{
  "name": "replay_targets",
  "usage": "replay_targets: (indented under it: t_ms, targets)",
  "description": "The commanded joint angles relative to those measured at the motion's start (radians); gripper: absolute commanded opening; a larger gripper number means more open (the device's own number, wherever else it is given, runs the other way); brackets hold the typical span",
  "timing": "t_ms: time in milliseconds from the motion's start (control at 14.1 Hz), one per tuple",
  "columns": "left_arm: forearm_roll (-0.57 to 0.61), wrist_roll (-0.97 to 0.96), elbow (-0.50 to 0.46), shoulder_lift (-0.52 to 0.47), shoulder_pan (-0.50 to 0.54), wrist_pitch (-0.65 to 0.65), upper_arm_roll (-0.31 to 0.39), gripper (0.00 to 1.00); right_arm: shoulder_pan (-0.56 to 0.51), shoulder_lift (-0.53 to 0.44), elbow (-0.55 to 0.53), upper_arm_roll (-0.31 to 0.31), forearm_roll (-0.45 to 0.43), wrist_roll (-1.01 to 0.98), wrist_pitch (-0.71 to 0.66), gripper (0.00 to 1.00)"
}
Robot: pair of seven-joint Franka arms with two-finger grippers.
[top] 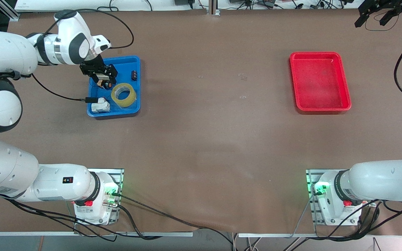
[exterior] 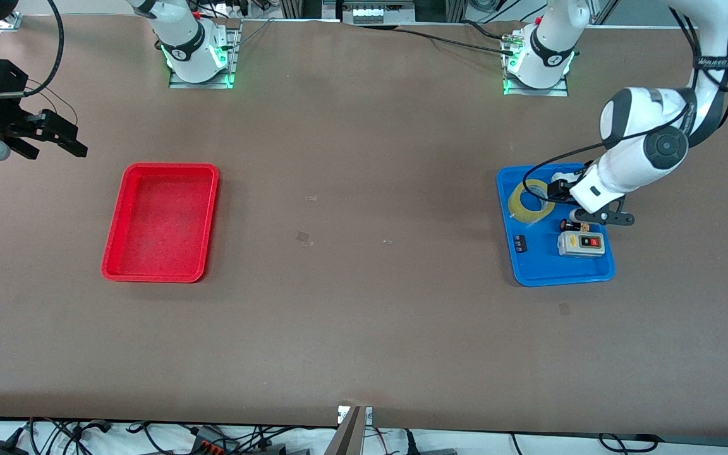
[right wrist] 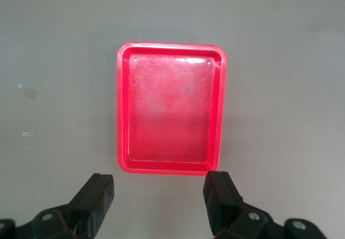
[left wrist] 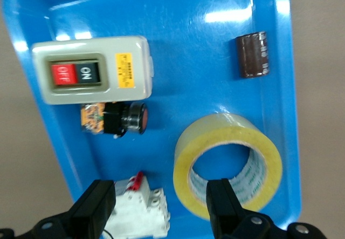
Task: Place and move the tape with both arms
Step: 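Reach the left gripper down to the yellow tape roll in the blue tray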
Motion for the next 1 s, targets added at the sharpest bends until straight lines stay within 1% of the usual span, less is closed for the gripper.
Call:
replay_targets:
  t_ms: [0,71,213,284,355,427,498,569,640,782,853,924]
  targets:
    - [-0.031,-0.004,0.01,0.068,0.003,0.036,-0.01,1.0,0.005,-0.016,-0.011,-0.001,-0.011,-0.007,0.001,1.0]
    - [-0.075,-0.008,0.01,0.082,0.003,0.044,-0.01,1.0,0.005,-0.016,-0.011,-0.001,-0.011,-0.007,0.001,1.0]
    - [-0.1,-0.009,0.01,0.095,0.003,0.042,-0.01,1.0,0.005,-0.016,-0.011,-0.001,-0.011,-0.007,0.001,1.0]
    - [-0.102,-0.01,0.01,0.096,0.003,0.038,-0.01,0.93,0.005,-0.016,-0.011,-0.001,-0.011,-0.007,0.001,1.0]
    - [-0.103,-0.018,0.01,0.096,0.003,0.033,-0.01,0.75,0.005,-0.016,-0.011,-0.001,-0.011,-0.007,0.001,1.0]
    - [-0.103,-0.027,0.01,0.098,0.003,0.031,-0.01,0.45,0.005,-0.016,-0.011,-0.001,-0.011,-0.007,0.001,1.0]
    - [-0.103,-0.025,0.01,0.101,0.003,0.03,-0.01,0.22,0.005,-0.018,-0.011,-0.001,-0.011,-0.007,-0.001,1.0]
    - [-0.103,-0.025,0.01,0.104,0.003,0.027,-0.009,0.1,0.005,-0.018,-0.01,-0.001,-0.011,-0.007,-0.001,1.0]
    - [-0.103,-0.025,0.013,0.104,0.003,0.012,-0.01,0.0,0.005,-0.018,-0.01,-0.001,-0.011,-0.007,-0.001,1.0]
    - [-0.102,-0.015,0.032,0.095,0.003,-0.033,-0.01,0.0,0.005,-0.018,-0.011,-0.001,-0.011,-0.007,-0.002,1.0]
    - [-0.102,-0.013,0.068,0.092,0.005,-0.089,-0.009,0.0,0.005,-0.018,-0.011,-0.001,-0.011,-0.007,-0.002,1.0]
    - [-0.102,-0.015,0.139,0.095,0.005,-0.178,-0.009,0.0,0.007,-0.018,-0.01,-0.001,-0.011,-0.007,-0.002,1.0]
